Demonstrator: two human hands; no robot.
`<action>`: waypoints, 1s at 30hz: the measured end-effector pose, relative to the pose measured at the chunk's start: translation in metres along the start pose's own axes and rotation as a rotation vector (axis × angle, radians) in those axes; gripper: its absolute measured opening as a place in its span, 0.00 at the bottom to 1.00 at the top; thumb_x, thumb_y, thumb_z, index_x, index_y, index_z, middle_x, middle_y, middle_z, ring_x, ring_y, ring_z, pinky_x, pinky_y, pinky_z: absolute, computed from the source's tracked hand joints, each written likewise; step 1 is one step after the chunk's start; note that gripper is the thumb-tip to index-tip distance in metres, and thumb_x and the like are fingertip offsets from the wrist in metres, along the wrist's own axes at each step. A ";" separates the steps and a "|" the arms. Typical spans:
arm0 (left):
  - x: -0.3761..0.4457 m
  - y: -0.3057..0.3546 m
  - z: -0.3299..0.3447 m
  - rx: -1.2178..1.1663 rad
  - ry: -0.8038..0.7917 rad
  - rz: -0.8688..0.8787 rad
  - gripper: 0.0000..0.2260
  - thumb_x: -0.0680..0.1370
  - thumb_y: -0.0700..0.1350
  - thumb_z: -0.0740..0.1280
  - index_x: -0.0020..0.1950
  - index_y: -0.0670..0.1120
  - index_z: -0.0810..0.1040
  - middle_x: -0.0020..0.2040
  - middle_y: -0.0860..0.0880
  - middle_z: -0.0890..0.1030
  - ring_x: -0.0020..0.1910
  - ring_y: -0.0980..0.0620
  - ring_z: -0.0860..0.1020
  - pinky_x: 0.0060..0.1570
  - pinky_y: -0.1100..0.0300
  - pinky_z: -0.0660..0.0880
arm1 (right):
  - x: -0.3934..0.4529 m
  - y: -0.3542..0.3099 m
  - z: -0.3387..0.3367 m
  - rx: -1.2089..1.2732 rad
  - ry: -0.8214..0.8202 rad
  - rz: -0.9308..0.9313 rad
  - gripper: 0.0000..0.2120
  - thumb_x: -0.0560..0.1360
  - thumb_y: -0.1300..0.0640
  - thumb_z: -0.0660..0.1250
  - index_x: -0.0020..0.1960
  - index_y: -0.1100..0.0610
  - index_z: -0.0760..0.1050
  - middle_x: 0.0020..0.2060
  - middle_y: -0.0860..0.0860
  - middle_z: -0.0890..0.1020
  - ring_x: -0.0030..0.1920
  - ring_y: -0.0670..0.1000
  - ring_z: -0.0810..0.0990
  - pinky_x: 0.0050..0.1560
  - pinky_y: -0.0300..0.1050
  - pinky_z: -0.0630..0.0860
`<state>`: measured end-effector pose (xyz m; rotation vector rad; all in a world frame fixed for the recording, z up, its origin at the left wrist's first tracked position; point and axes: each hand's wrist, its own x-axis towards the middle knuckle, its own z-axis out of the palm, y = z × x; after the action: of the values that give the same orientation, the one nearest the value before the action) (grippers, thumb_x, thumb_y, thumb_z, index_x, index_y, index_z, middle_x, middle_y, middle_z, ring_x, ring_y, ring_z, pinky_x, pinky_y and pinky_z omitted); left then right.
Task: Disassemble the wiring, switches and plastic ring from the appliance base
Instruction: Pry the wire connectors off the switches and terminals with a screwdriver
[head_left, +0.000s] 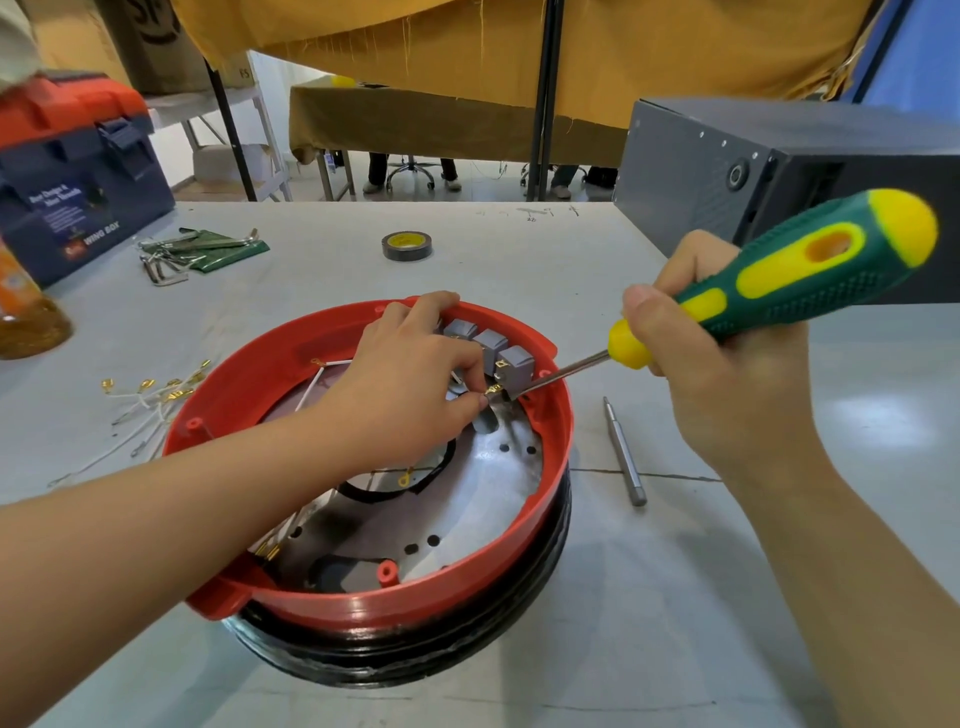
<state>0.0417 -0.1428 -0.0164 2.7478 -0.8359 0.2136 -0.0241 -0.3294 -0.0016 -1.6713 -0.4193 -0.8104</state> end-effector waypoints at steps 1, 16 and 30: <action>0.000 0.000 0.000 -0.002 0.001 -0.001 0.03 0.76 0.52 0.67 0.48 0.55 0.79 0.76 0.50 0.56 0.70 0.47 0.58 0.65 0.53 0.56 | 0.000 0.000 -0.001 0.003 0.013 0.003 0.14 0.73 0.64 0.63 0.31 0.55 0.64 0.24 0.43 0.69 0.27 0.42 0.71 0.33 0.31 0.68; 0.000 0.000 0.001 -0.011 0.007 0.006 0.02 0.75 0.52 0.67 0.45 0.56 0.78 0.76 0.50 0.57 0.69 0.46 0.58 0.65 0.52 0.57 | -0.014 -0.008 0.003 -0.244 -0.163 -0.164 0.12 0.74 0.60 0.66 0.35 0.64 0.69 0.27 0.51 0.74 0.29 0.41 0.70 0.33 0.25 0.64; -0.001 0.000 0.001 -0.004 0.003 0.004 0.03 0.76 0.51 0.67 0.47 0.56 0.79 0.76 0.49 0.56 0.70 0.45 0.58 0.66 0.51 0.56 | -0.005 0.002 0.001 -0.163 -0.044 -0.048 0.14 0.73 0.57 0.64 0.33 0.59 0.63 0.27 0.52 0.71 0.30 0.49 0.72 0.34 0.34 0.68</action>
<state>0.0410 -0.1427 -0.0172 2.7414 -0.8402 0.2166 -0.0258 -0.3283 -0.0069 -1.8390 -0.4344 -0.8632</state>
